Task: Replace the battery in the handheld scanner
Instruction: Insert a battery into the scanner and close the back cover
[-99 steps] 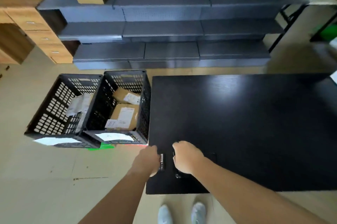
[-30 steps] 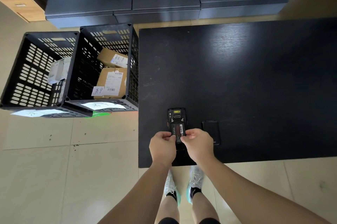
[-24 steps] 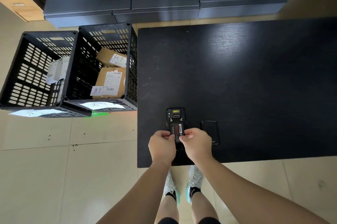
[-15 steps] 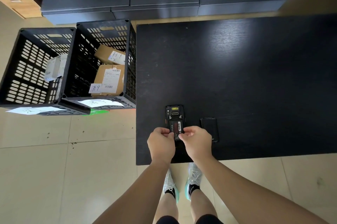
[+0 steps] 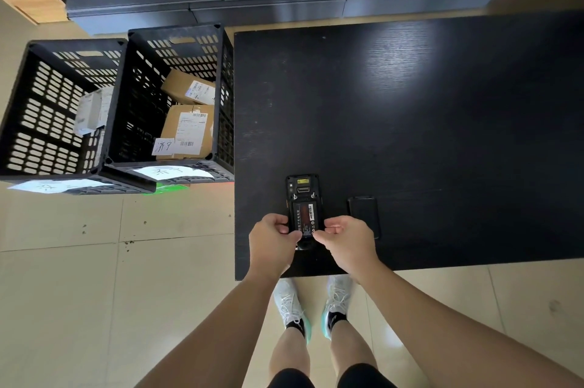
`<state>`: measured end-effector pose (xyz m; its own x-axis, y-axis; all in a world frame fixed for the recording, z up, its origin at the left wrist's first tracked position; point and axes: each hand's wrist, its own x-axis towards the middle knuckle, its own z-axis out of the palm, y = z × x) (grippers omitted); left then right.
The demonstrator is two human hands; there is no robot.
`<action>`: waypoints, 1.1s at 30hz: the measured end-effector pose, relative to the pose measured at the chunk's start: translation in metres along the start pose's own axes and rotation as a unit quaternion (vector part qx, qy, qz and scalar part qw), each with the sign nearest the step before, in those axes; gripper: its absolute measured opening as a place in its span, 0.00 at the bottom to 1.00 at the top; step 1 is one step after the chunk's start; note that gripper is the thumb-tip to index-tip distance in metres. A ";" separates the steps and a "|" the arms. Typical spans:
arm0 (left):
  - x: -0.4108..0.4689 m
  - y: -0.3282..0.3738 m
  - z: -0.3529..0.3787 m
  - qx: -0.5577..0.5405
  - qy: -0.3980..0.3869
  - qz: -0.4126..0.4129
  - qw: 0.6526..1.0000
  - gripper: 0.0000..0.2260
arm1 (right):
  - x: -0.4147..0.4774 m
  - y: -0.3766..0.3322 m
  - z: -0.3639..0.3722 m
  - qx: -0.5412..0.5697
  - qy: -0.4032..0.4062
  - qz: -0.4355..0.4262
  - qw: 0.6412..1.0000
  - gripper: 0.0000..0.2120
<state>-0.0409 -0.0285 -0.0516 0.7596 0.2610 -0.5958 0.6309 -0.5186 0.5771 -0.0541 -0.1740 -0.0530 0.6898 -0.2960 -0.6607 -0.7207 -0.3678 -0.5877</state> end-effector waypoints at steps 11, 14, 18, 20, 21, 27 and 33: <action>-0.017 0.015 0.004 -0.020 0.054 0.002 0.998 0.13 | -0.001 -0.006 -0.016 0.006 -0.006 0.013 1.000 0.15; -0.032 0.035 0.024 -0.033 0.046 0.056 0.997 0.08 | 0.004 0.003 -0.048 0.029 0.045 0.019 0.998 0.12; -0.044 0.059 0.065 -0.030 -0.047 0.057 0.997 0.12 | 0.016 0.022 -0.088 0.035 0.089 0.047 0.994 0.13; -0.045 0.064 0.081 -0.015 -0.075 0.039 0.996 0.17 | 0.020 0.028 -0.096 0.009 0.080 0.046 0.996 0.15; -0.045 0.065 0.087 -0.004 -0.083 0.032 0.996 0.20 | 0.021 0.030 -0.098 -0.009 0.074 0.039 0.996 0.17; -0.053 0.059 0.106 0.066 -0.085 0.043 0.993 0.23 | 0.019 0.041 -0.084 -0.068 0.042 -0.004 0.997 0.21; -0.056 0.060 0.114 -0.002 -0.100 -0.006 0.995 0.24 | 0.020 0.042 -0.079 -0.046 0.025 0.014 0.999 0.21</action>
<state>-0.0636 -0.1674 -0.0474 0.7050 0.1005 -0.7020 0.6414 -0.5125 0.5709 -0.0650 -0.2655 -0.0542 0.6744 -0.3506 -0.6499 -0.7313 -0.4384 -0.5224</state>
